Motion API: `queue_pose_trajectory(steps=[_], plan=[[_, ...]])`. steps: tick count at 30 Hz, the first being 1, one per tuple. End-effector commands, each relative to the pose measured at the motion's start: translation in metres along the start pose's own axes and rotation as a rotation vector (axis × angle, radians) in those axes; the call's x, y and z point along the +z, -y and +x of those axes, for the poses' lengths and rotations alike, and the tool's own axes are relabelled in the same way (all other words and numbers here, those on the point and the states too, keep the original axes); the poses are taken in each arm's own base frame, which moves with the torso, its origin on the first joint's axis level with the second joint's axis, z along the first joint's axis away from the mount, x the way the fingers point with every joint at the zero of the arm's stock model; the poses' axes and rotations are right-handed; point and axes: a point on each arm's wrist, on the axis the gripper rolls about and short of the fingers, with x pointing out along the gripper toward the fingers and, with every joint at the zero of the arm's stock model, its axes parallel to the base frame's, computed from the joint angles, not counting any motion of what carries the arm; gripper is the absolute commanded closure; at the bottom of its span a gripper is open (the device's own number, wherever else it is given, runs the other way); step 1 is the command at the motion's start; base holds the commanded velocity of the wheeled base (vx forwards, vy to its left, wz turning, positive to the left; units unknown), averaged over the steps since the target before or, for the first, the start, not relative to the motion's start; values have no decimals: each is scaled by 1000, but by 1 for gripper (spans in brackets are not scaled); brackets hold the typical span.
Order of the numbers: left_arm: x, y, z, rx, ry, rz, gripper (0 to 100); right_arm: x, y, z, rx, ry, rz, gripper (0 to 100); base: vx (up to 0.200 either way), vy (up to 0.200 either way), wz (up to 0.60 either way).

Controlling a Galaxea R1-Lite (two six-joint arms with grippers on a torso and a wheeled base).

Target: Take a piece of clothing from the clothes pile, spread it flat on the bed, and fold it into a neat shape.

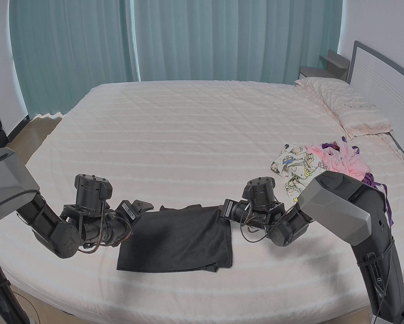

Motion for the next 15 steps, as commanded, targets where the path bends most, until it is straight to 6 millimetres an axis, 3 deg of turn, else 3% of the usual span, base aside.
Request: queue_pose_trajectory(steps=[1, 15], plan=[[0, 0, 0, 0, 0, 0, 0, 0, 1, 1, 0, 1, 0, 100, 0, 0, 0], [-1, 0, 1, 0, -2, 2, 0, -4, 12, 14, -26, 13, -3, 100, 0, 0, 0]])
